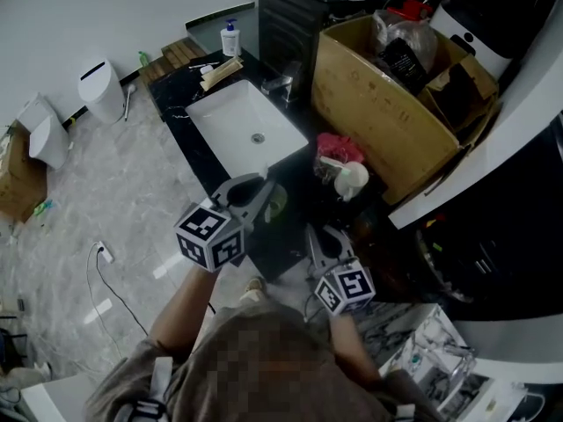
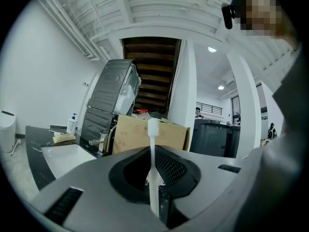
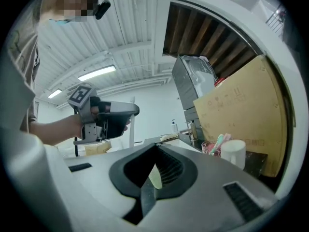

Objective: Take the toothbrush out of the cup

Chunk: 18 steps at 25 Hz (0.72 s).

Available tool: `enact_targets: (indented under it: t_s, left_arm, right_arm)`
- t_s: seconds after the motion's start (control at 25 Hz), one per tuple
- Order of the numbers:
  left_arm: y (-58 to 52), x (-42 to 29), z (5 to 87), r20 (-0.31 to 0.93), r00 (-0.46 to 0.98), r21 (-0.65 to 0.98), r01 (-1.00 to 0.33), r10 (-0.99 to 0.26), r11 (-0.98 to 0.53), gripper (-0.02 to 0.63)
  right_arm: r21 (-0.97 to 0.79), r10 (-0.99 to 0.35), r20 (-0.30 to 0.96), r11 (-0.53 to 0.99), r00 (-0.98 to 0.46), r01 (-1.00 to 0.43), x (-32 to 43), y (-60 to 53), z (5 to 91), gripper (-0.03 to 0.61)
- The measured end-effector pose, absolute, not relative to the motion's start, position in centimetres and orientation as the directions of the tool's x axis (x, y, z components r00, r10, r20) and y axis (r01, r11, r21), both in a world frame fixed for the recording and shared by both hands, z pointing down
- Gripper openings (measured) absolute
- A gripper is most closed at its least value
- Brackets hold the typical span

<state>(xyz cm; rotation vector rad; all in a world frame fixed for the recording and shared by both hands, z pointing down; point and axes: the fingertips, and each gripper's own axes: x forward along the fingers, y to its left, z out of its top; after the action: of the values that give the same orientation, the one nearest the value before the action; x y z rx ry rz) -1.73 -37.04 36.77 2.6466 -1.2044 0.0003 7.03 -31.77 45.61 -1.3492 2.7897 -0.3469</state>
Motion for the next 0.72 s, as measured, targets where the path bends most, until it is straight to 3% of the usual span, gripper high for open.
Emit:
enact_targets:
  t_s: [0.72]
  left_arm:
    - [-21.1, -2.4, 38.4, 0.113, 0.626, 0.237, -0.771, -0.772, -0.591, 0.025]
  right_arm:
    - [-0.217, -0.659, 0.062, 0.724, -0.749, -0.655, 5.6, -20.2, 45.1, 0.0]
